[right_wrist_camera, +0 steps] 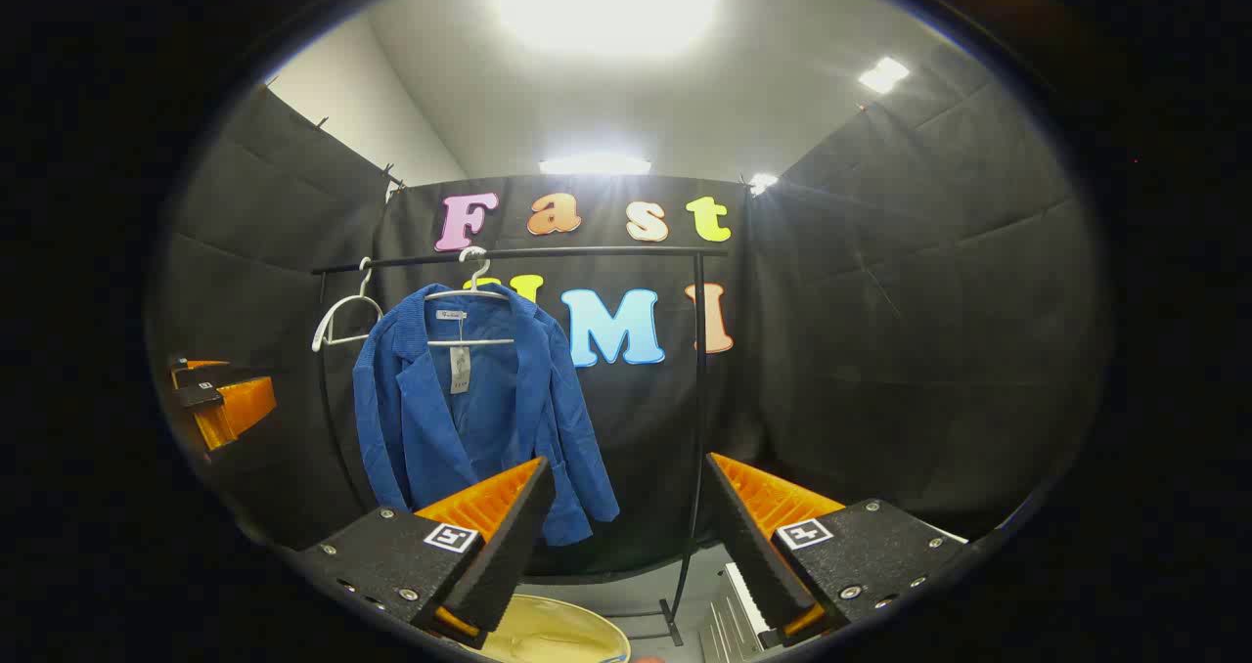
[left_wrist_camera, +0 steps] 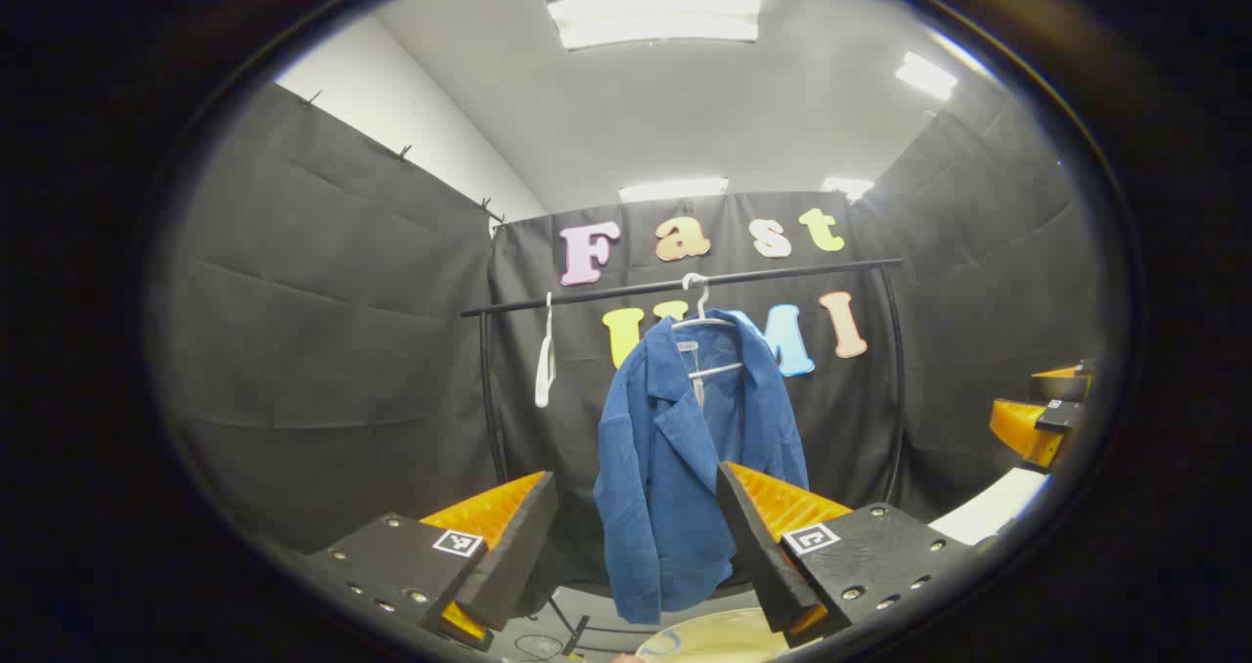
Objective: Grasp the clothes on the hanger with both hands and then place them into the laundry hamper below.
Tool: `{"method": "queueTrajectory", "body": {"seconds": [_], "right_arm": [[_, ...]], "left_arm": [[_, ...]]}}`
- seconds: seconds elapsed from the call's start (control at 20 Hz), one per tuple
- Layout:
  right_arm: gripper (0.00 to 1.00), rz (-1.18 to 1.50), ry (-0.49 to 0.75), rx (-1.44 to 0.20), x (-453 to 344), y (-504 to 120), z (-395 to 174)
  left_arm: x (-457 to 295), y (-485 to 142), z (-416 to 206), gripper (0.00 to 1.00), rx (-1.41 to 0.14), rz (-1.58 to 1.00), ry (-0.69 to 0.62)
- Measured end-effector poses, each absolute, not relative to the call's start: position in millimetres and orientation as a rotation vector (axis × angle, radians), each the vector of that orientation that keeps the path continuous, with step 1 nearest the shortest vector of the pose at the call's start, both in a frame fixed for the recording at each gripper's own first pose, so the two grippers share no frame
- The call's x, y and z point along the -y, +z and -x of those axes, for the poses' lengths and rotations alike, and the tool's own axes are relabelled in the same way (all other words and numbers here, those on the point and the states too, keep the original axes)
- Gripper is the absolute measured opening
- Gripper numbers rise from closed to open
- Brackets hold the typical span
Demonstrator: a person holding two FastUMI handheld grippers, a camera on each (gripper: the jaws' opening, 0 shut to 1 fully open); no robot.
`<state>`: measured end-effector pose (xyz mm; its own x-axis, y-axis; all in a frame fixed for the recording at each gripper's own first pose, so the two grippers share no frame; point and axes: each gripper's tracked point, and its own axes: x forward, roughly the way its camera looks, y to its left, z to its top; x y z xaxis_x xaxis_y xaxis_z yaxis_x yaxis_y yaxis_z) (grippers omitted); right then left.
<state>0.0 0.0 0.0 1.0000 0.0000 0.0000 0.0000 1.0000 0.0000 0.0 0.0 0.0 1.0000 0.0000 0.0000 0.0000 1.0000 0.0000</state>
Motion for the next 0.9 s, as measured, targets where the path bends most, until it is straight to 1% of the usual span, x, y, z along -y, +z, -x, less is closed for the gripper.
{"method": "queueTrajectory", "body": {"seconds": [0.05, 0.1, 0.55, 0.9], "right_arm": [[0.95, 0.000, 0.001, -0.003, -0.9, -1.3, 0.1], [0.95, -0.001, 0.001, -0.004, -1.3, -1.8, -0.5], [0.95, 0.005, 0.002, -0.005, -9.4, -3.0, -5.6], [0.95, 0.012, 0.001, 0.005, -15.1, 2.5, -15.8]], "left_arm": [[-1.0, -0.9, -0.6, 0.95, -0.001, -0.002, 0.002], [-2.0, -1.1, 0.1, 0.94, -0.001, -0.002, 0.004], [-12.7, -8.6, -8.0, 0.95, -0.017, -0.001, 0.014], [-11.4, -8.0, -26.0, 0.95, -0.008, -0.005, 0.002]]}}
